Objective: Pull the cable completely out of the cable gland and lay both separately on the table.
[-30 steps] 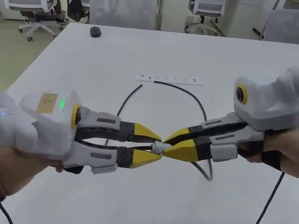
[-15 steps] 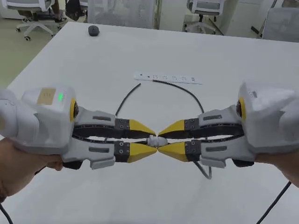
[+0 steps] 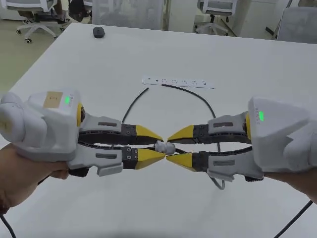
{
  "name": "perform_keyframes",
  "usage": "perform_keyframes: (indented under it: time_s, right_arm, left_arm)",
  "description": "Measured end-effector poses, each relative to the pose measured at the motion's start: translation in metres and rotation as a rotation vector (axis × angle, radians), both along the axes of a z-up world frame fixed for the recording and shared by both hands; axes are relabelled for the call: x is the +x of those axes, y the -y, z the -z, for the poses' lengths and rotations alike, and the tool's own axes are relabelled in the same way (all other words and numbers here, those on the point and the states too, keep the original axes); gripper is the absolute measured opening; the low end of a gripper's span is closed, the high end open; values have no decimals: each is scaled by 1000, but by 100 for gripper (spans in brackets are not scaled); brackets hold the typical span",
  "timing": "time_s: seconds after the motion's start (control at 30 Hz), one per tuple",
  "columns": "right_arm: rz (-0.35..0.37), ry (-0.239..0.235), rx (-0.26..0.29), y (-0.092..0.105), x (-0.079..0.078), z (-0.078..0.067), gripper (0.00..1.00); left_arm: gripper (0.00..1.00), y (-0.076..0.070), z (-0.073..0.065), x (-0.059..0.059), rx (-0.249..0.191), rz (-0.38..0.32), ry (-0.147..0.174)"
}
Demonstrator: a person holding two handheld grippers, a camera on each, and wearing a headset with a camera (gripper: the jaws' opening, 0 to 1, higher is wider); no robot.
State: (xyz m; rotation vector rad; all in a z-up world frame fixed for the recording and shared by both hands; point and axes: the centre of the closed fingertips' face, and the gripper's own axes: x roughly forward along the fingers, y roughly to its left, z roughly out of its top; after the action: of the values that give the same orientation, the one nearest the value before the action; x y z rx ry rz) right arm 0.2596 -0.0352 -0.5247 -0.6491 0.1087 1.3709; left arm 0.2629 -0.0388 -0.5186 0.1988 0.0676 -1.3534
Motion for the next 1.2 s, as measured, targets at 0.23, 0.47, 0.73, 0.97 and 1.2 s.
perform_keyframes:
  time_s: [0.23,0.47,0.73,0.97,1.2]
  right_arm:
    - [66,-37,-5,14,7,-3,12]
    - [90,-58,-63,13,6,7,5]
    - [102,-52,-105,11,6,15,0]
    - [97,-10,-168,18,10,22,0]
    - [96,-10,-184,23,11,25,0]
  left_arm:
    - [15,-5,-2,2,6,-18,15]
    - [15,-3,-2,2,13,-20,24]
    - [15,-5,2,0,34,-23,31]
    - [15,-9,7,2,58,-38,49]
    - [14,-13,8,3,62,-45,58]
